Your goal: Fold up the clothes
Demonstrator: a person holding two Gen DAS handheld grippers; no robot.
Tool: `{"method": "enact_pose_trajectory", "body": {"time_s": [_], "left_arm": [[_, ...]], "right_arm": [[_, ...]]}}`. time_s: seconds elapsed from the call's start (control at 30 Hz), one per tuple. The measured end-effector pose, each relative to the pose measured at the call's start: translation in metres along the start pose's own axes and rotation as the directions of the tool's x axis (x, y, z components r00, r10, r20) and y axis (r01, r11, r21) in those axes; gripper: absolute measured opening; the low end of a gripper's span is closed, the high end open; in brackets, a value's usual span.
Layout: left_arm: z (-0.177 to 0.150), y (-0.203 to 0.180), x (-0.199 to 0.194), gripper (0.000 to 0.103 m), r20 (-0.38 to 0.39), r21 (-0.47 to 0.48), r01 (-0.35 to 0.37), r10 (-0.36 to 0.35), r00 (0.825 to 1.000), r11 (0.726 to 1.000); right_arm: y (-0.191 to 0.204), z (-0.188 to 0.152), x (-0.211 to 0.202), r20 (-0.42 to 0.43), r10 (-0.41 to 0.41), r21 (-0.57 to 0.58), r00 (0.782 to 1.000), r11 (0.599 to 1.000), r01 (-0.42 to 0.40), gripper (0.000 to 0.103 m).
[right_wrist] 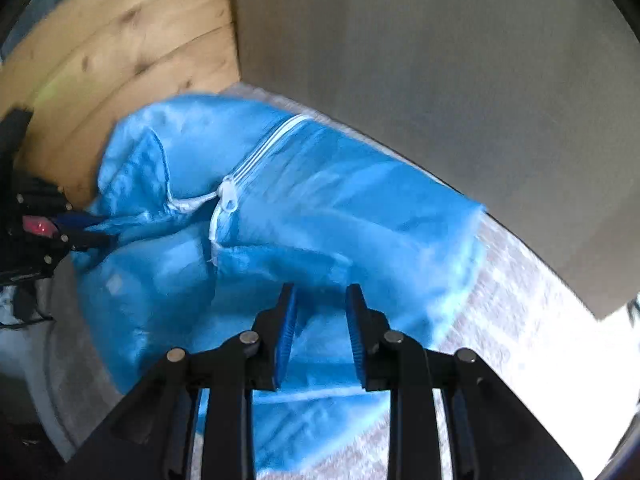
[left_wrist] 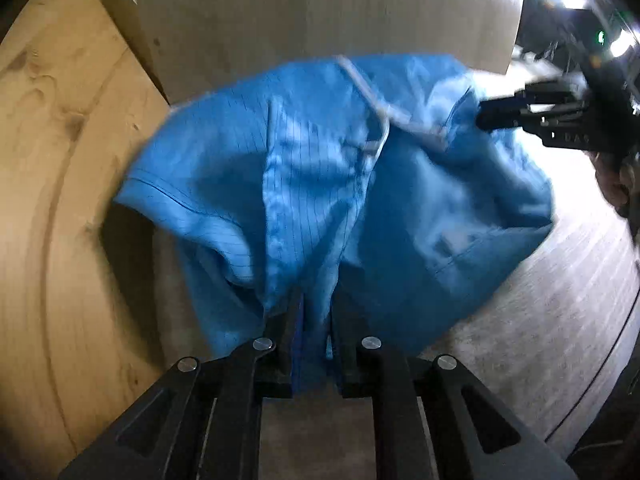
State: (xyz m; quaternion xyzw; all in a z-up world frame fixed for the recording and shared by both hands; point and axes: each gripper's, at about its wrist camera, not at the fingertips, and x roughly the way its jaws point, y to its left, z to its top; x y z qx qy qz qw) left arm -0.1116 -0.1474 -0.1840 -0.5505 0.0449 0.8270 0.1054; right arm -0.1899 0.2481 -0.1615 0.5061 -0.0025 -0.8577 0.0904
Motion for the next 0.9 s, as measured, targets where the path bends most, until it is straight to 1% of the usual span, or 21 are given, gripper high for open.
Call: {"method": "enact_pose_trajectory", "body": {"time_s": [0.07, 0.1, 0.13, 0.17, 0.23, 0.27, 0.3, 0.33, 0.37, 0.4, 0.43, 0.47, 0.57, 0.63, 0.7, 0.83, 0.9], "left_arm": [[0.004, -0.007, -0.013, 0.013, 0.039, 0.002, 0.012, -0.012, 0.999, 1.000], [0.007, -0.014, -0.018, 0.018, 0.052, 0.007, 0.025, -0.026, 0.998, 1.000], [0.008, -0.022, -0.020, 0.026, 0.059, 0.009, 0.046, -0.046, 0.997, 0.999], [0.009, -0.031, -0.022, 0.029, 0.063, 0.002, 0.064, -0.064, 0.996, 0.998], [0.007, -0.048, -0.024, 0.037, 0.064, -0.047, 0.101, -0.098, 0.993, 0.994], [0.003, -0.055, -0.025, 0.040, 0.069, -0.086, 0.125, -0.120, 0.990, 0.988], [-0.002, -0.061, -0.026, 0.049, 0.074, -0.123, 0.144, -0.135, 0.988, 0.982], [-0.009, -0.066, -0.026, 0.055, 0.080, -0.157, 0.151, -0.140, 0.987, 0.976], [-0.016, -0.071, -0.026, 0.057, 0.087, -0.191, 0.159, -0.145, 0.986, 0.969], [-0.023, -0.076, -0.027, 0.060, 0.091, -0.223, 0.159, -0.141, 0.986, 0.962], [-0.030, -0.079, -0.031, 0.063, 0.091, -0.248, 0.140, -0.121, 0.988, 0.959], [-0.036, -0.084, -0.035, 0.063, 0.091, -0.261, 0.117, -0.096, 0.991, 0.958], [-0.048, -0.100, -0.052, 0.066, 0.099, -0.263, 0.060, -0.035, 0.994, 0.963], [-0.059, -0.108, -0.069, 0.070, 0.119, -0.266, 0.027, 0.005, 0.993, 0.964], [-0.066, -0.116, -0.085, 0.076, 0.142, -0.265, -0.003, 0.042, 0.989, 0.964], [-0.080, -0.131, -0.116, 0.077, 0.190, -0.266, -0.061, 0.115, 0.975, 0.962], [-0.087, -0.139, -0.132, 0.078, 0.213, -0.267, -0.091, 0.150, 0.965, 0.959]], "right_arm": [[-0.001, -0.004, -0.019, 0.034, 0.034, 0.037, 0.999, 0.999, -0.035, 0.025], [0.001, -0.007, -0.029, 0.050, 0.064, 0.059, 0.997, 0.996, -0.067, 0.025], [0.005, -0.012, -0.037, 0.064, 0.098, 0.084, 0.993, 0.991, -0.103, 0.025], [0.009, -0.017, -0.043, 0.072, 0.125, 0.112, 0.990, 0.985, -0.132, 0.025], [0.020, -0.032, -0.048, 0.059, 0.157, 0.177, 0.986, 0.970, -0.165, 0.026], [0.025, -0.041, -0.050, 0.053, 0.158, 0.203, 0.986, 0.965, -0.166, 0.031], [0.030, -0.051, -0.054, 0.051, 0.158, 0.227, 0.986, 0.960, -0.165, 0.036], [0.034, -0.062, -0.060, 0.051, 0.149, 0.247, 0.988, 0.956, -0.157, 0.038], [0.039, -0.073, -0.069, 0.047, 0.131, 0.262, 0.990, 0.955, -0.139, 0.043], [0.043, -0.083, -0.071, 0.036, 0.111, 0.278, 0.993, 0.954, -0.117, 0.045], [0.046, -0.091, -0.072, 0.024, 0.099, 0.296, 0.995, 0.950, -0.102, 0.045], [0.048, -0.101, -0.075, 0.014, 0.093, 0.316, 0.996, 0.944, -0.093, 0.045], [0.051, -0.122, -0.089, 0.009, 0.072, 0.366, 0.997, 0.928, -0.070, 0.045], [0.051, -0.135, -0.100, 0.011, 0.040, 0.396, 0.999, 0.917, -0.041, 0.046], [0.057, -0.147, -0.111, 0.018, 0.008, 0.417, 1.000, 0.909, -0.015, 0.046], [0.065, -0.170, -0.141, 0.044, -0.042, 0.426, 0.998, 0.904, 0.019, 0.048], [0.070, -0.180, -0.155, 0.057, -0.068, 0.428, 0.996, 0.903, 0.037, 0.052]]}}
